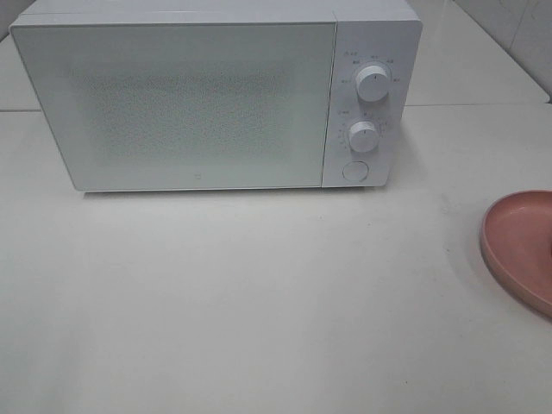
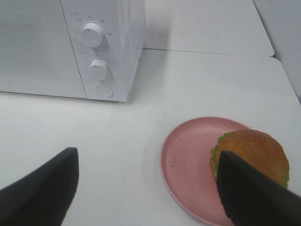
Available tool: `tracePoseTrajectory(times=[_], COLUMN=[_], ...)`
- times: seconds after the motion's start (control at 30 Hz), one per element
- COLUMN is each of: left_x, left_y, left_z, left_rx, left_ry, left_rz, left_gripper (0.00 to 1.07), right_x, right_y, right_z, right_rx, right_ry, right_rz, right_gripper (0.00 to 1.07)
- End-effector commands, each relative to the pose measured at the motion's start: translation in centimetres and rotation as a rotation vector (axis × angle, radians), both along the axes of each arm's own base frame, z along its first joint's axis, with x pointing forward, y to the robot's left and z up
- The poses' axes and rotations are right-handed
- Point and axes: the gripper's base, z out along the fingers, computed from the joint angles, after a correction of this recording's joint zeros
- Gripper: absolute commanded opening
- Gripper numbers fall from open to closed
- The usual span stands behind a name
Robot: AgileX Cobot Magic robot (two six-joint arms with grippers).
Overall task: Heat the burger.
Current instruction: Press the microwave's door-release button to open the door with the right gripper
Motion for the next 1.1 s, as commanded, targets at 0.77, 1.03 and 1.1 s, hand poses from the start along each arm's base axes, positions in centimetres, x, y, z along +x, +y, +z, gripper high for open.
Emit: tracePoseTrajectory(times=[0.77, 1.03, 1.1], left_x=[-0.3, -0.3, -0.3], left_y=[0.0, 0.0, 0.0], left_z=[0.2, 0.2, 0.2], left_rx=[-0.012, -0.012, -0.012], left_ry=[-0.035, -0.035, -0.035], left_rz=[-0.007, -0.007, -0.007], left_gripper=[1.0, 1.0, 1.0], right_x=[9.1, 11.6, 12.0], right_y=[0.5, 0.6, 0.6], right_z=[-2.6, -4.5, -5.0], right_rx=[0.019, 0.063, 0.063], right_ry=[-0.089, -0.189, -0.208], right_rz=[-0.025, -0.051, -0.053], right_gripper=[0.79, 0.78, 0.78])
